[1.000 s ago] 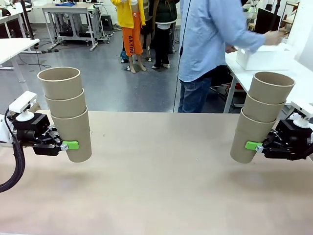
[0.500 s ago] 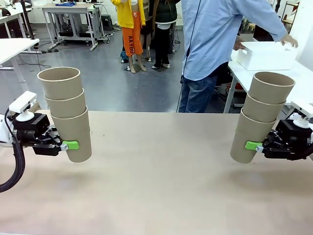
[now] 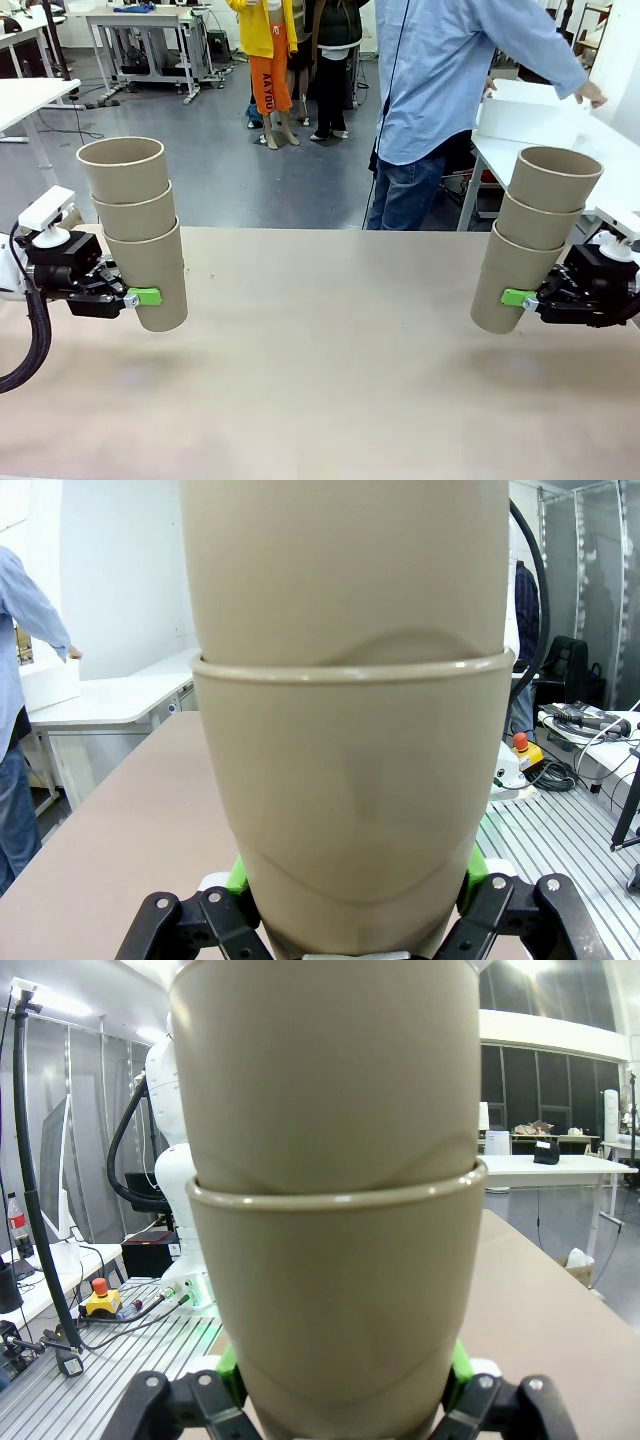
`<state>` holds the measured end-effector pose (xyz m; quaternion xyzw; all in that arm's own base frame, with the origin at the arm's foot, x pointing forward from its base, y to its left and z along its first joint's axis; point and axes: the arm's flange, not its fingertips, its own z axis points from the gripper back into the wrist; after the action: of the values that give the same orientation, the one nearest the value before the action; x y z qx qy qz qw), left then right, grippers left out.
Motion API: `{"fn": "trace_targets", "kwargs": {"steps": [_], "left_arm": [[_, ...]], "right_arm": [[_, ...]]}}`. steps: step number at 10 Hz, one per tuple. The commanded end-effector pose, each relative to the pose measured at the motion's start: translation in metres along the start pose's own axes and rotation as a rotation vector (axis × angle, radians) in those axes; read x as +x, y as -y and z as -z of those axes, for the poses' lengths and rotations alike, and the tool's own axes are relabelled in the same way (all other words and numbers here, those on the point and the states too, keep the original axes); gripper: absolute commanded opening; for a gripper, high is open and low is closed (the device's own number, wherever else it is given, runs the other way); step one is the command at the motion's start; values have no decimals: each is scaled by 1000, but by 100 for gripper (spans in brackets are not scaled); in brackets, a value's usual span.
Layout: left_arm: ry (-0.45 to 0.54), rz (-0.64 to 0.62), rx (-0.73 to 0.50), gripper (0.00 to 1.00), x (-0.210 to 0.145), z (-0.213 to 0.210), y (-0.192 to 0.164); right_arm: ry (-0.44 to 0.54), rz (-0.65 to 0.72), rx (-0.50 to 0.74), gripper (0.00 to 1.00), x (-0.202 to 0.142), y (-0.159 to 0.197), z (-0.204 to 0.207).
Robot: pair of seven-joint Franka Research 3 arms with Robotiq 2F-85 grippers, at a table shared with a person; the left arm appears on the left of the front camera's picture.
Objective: Stack the cups and store them in the basket.
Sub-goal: Place the stack of Reusable plastic cups into the Pantry Basket.
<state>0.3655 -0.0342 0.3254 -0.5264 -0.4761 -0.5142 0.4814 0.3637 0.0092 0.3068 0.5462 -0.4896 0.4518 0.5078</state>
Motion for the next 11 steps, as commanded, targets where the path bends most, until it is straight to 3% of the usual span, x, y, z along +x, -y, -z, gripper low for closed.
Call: {"fn": "trace_targets", "kwargs": {"steps": [1, 11], "left_arm": [[8, 2, -2, 84, 5, 0, 1], [8, 2, -2, 84, 5, 0, 1]], "right_arm": [[3, -3, 4, 85, 6, -1, 0], [3, -3, 4, 85, 6, -1, 0]]}}
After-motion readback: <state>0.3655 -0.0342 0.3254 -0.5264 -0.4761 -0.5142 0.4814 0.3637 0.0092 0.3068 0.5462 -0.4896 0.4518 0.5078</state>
